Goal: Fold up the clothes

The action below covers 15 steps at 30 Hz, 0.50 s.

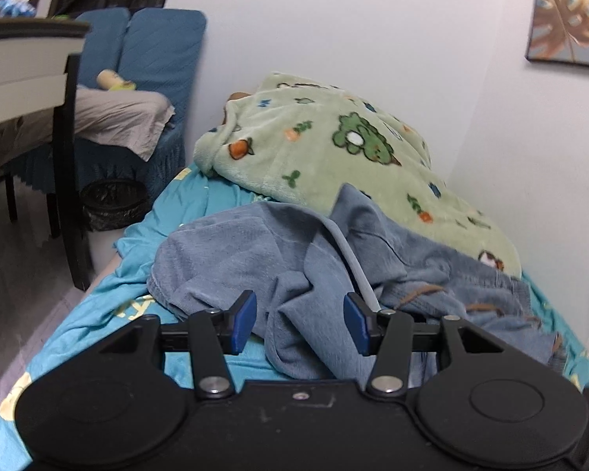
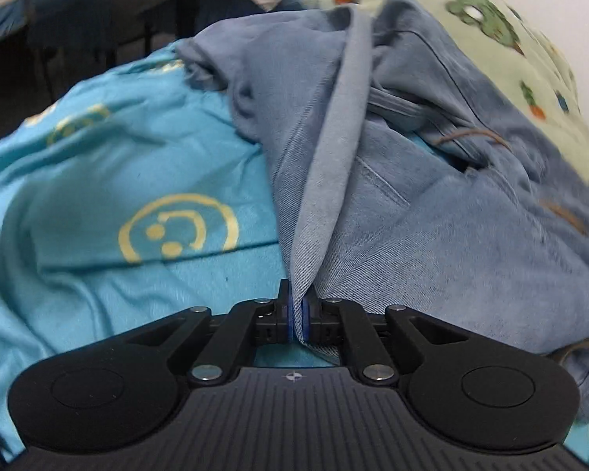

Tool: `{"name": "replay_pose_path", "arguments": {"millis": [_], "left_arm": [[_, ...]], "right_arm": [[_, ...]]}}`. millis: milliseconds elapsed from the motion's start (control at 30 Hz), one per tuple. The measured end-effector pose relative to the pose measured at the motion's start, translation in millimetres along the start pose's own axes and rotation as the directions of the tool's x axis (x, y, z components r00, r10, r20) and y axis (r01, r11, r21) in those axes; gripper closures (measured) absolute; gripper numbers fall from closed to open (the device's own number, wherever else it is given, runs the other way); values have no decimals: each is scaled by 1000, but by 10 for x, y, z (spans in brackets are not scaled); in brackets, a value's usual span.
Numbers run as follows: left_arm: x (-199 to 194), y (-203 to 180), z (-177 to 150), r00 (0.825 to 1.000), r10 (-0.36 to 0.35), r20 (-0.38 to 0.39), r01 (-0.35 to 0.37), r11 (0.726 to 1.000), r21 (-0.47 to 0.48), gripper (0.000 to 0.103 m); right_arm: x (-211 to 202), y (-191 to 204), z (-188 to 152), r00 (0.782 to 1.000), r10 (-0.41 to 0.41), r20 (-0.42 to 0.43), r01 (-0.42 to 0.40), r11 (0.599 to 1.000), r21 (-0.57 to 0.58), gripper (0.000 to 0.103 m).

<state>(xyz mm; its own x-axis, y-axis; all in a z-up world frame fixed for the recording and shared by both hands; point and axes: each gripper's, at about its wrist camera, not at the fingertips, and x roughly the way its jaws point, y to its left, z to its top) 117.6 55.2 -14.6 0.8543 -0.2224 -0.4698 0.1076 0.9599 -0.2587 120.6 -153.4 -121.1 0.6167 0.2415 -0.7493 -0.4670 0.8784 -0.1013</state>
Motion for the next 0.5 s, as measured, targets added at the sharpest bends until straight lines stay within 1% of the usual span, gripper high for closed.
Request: {"name": "replay_pose_path", "arguments": {"millis": [67, 167, 233, 333, 400, 433, 500], "left_arm": [[27, -21, -16, 1000, -4, -10, 4, 1000, 5, 58], [73, -51, -35, 1000, -10, -27, 10, 1000, 8, 57], [186, -49, 27, 999, -24, -47, 22, 998, -52, 57], [417, -35, 152, 997, -35, -68, 26, 991, -132, 56], [664, 0, 270, 996, -44, -80, 27, 980, -196, 56], [792, 21, 328, 995, -48, -86, 27, 973, -230, 54], [1103, 98, 434, 993, -53, -109, 16, 948, -318, 54]], "right_arm": [[-65, -59, 33, 1000, 13, 11, -14, 997, 72, 94], [-181, -189, 49, 998, 52, 40, -59, 978, 199, 85], [-289, -274, 42, 993, 84, 88, -105, 960, 260, 67], [-368, -374, 45, 981, 102, 166, -148, 944, 294, 65], [-356, -465, 87, 970, 111, 215, -178, 928, 327, 65], [-336, -514, 100, 968, 113, 226, -188, 919, 348, 65], [-286, -614, 117, 964, 114, 239, -203, 898, 391, 65]]}}
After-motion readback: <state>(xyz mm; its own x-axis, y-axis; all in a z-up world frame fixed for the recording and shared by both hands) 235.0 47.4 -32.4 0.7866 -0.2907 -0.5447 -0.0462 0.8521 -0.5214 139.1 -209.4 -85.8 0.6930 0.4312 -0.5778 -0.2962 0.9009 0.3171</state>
